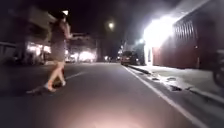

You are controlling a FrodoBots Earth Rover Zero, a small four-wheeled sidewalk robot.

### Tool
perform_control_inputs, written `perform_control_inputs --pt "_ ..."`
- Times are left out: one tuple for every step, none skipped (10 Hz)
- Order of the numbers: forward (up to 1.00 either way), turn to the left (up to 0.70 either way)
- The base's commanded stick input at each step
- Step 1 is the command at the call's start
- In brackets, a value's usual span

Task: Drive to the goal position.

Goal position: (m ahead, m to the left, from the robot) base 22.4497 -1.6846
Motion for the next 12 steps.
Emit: perform_control_inputs --pt "1.00 0.00" --pt "1.00 0.00" --pt "1.00 0.00" --pt "1.00 0.00" --pt "1.00 0.00" --pt "1.00 0.00" --pt "1.00 0.00" --pt "1.00 0.00" --pt "1.00 0.00" --pt "1.00 0.00" --pt "1.00 0.00" --pt "1.00 0.00"
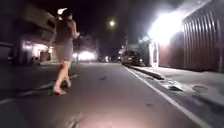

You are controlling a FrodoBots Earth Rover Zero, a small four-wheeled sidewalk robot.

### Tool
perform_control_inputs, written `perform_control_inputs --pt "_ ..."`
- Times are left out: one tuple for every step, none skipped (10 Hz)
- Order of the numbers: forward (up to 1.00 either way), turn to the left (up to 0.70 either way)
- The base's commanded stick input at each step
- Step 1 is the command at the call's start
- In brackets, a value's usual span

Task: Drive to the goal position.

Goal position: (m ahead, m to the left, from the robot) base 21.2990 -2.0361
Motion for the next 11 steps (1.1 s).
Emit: perform_control_inputs --pt "1.00 0.00" --pt "1.00 0.00" --pt "1.00 0.00" --pt "1.00 0.00" --pt "1.00 0.00" --pt "1.00 0.00" --pt "1.00 -0.05" --pt "1.00 -0.17" --pt "1.00 -0.29" --pt "1.00 -0.36" --pt "1.00 0.00"
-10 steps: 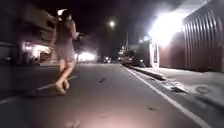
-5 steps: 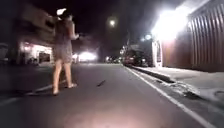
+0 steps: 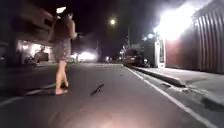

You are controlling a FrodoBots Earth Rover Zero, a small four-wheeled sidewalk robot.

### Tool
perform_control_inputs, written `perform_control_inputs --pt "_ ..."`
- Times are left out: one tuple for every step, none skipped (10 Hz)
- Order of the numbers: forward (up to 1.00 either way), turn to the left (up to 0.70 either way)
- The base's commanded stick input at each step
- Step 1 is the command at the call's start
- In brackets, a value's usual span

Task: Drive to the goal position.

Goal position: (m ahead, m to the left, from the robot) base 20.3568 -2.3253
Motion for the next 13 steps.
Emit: perform_control_inputs --pt "1.00 0.00" --pt "1.00 0.00" --pt "1.00 0.00" --pt "1.00 0.00" --pt "1.00 0.00" --pt "1.00 0.00" --pt "1.00 0.00" --pt "1.00 0.00" --pt "1.00 0.00" --pt "1.00 0.00" --pt "1.00 0.00" --pt "1.00 0.00" --pt "1.00 0.00"
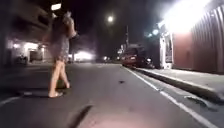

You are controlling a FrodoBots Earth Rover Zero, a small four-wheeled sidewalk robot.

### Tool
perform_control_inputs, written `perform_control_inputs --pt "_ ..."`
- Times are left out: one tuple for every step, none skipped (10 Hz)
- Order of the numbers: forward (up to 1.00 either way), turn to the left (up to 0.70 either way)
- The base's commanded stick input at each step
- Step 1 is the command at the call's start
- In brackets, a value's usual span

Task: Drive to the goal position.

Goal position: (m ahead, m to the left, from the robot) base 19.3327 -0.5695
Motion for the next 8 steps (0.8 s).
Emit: perform_control_inputs --pt "1.00 0.00" --pt "1.00 0.00" --pt "1.00 0.00" --pt "1.00 0.00" --pt "1.00 0.00" --pt "1.00 0.00" --pt "1.00 0.00" --pt "1.00 0.00"
